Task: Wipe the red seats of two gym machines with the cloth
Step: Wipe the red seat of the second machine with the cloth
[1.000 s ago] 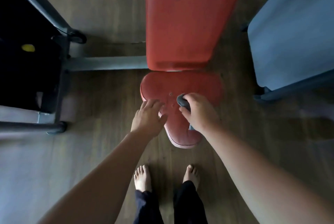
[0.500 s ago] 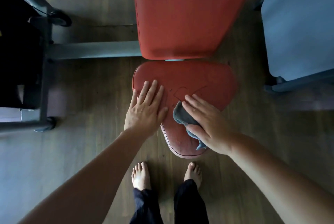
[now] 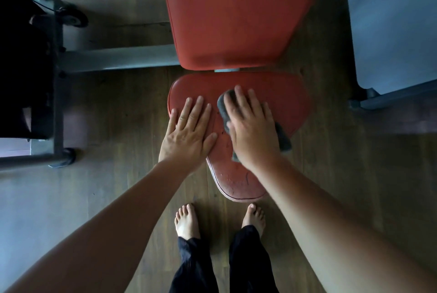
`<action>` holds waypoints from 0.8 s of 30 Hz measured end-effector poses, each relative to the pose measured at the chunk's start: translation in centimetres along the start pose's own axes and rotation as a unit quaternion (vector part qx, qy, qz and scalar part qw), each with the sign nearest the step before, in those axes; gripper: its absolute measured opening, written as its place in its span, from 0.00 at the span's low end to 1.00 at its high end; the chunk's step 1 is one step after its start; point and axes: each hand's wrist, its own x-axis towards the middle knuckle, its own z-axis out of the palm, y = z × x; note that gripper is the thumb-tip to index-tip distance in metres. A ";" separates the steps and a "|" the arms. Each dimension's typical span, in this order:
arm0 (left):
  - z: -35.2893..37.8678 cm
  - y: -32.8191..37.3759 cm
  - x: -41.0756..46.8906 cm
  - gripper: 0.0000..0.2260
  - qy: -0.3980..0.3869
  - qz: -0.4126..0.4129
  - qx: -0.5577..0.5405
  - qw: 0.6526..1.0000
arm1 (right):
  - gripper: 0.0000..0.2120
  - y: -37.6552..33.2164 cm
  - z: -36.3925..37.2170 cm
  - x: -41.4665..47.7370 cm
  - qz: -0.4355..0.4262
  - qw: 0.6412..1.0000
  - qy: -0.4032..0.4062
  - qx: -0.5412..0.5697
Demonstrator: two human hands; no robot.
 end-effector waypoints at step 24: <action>-0.3 0.0 0.2 0.32 -0.019 -0.007 -0.010 1.000 | 0.26 1.6 -0.1 4.0 0.017 1.000 0.000 -0.009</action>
